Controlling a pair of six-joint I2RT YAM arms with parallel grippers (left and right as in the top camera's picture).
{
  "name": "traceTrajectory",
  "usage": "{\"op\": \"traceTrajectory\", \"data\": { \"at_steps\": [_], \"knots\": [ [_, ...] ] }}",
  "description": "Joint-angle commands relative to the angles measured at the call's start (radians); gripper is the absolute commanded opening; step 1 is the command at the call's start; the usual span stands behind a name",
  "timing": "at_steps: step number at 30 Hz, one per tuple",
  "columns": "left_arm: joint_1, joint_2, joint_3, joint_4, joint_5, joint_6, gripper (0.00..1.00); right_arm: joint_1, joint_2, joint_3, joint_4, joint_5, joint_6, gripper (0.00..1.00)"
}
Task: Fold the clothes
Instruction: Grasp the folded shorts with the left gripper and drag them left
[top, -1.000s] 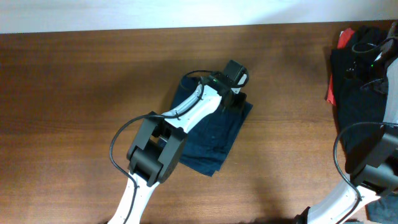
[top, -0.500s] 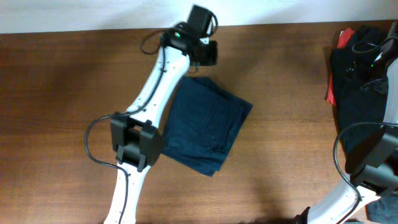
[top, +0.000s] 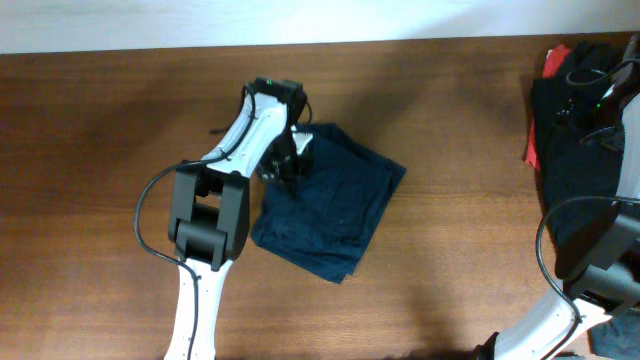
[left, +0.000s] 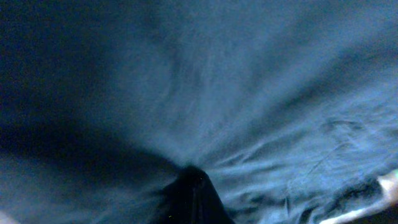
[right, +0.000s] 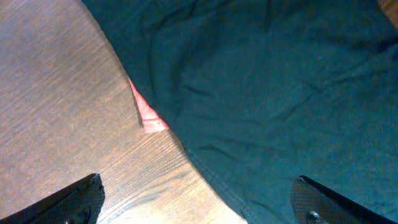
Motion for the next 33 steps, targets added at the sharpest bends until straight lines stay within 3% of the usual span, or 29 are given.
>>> {"op": "traceTrajectory", "data": {
  "at_steps": [1, 8, 11, 14, 18, 23, 25, 27, 29, 33],
  "knots": [
    [0.005, 0.001, -0.162, 0.103, 0.015, -0.011, 0.0, 0.001, -0.007, 0.01, -0.001, 0.01, 0.008, 0.99],
    [0.043, 0.001, -0.186, 0.456, 0.004, -0.294, 0.0, 0.001, -0.007, 0.01, -0.001, 0.009, 0.008, 0.99],
    [0.15, 0.001, -0.186, 0.532, -0.099, -0.405, 0.01, 0.001, -0.007, 0.01, -0.001, 0.01, 0.008, 0.99],
    [0.248, 0.001, -0.18, 0.544, -0.101, -0.415, 0.0, 0.001, -0.007, 0.01, -0.001, 0.01, 0.008, 0.99],
    [0.375, -0.001, -0.071, 0.425, -0.11, -0.474, 0.01, 0.001, -0.007, 0.01, -0.001, 0.01, 0.008, 0.99],
    [0.409, -0.04, 0.168, 0.239, -0.177, -0.489, 0.0, 0.001, -0.007, 0.01, -0.001, 0.01, 0.008, 0.99],
    [0.394, -0.072, 0.236, 0.158, -0.19, -0.464, 0.01, 0.001, -0.007, 0.01, -0.001, 0.01, 0.008, 0.99],
    [0.38, -0.114, 0.307, -0.004, -0.329, -0.397, 0.01, 0.001, -0.007, 0.01, -0.001, 0.01, 0.008, 0.99],
    [0.383, -0.127, 0.313, -0.181, -0.33, -0.325, 0.0, 0.001, -0.007, 0.01, -0.001, 0.01, 0.008, 0.99],
    [0.383, -0.123, 0.221, -0.194, -0.334, -0.275, 0.01, 0.001, -0.007, 0.01, -0.001, 0.01, 0.008, 0.99]
  ]
}}
